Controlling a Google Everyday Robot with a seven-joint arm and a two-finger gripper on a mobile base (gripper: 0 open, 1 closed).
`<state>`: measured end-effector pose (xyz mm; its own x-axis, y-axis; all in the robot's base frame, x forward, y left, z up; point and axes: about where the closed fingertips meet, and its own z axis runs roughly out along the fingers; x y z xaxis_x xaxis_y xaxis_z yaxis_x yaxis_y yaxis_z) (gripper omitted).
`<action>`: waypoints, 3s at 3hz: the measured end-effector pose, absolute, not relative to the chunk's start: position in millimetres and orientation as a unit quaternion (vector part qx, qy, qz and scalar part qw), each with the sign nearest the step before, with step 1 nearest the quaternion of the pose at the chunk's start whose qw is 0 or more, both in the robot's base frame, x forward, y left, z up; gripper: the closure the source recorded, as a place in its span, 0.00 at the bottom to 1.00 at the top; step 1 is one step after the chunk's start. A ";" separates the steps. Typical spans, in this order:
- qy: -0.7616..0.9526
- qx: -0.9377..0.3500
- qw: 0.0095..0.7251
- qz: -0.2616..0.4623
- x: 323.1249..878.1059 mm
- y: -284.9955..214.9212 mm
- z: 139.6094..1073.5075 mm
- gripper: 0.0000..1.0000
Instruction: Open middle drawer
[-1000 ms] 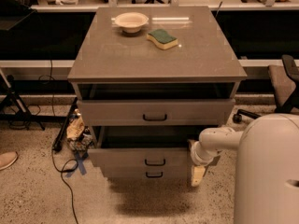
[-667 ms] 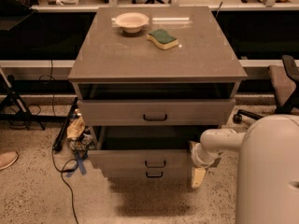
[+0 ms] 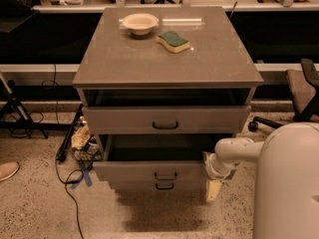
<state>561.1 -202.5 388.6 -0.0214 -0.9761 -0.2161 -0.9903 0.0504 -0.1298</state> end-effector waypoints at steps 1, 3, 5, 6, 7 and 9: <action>0.714 -0.688 0.124 0.029 561.1 -202.5 388.6 0.00; 0.726 -0.675 0.128 0.042 512.1 -205.1 388.1 0.19; 0.726 -0.675 0.128 0.042 512.1 -205.1 394.7 0.73; 0.726 -0.675 0.128 0.042 512.0 -205.1 395.7 0.96; 0.726 -0.675 0.128 0.042 510.8 -205.2 396.0 1.00; 0.726 -0.675 0.128 0.042 510.6 -205.1 397.6 0.58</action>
Offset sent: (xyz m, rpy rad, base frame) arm -0.1448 -0.0112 -0.0037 0.0790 0.0641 -0.0901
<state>510.6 -205.1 397.6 -0.0567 -0.9683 -0.2433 -0.9900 0.0860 -0.1116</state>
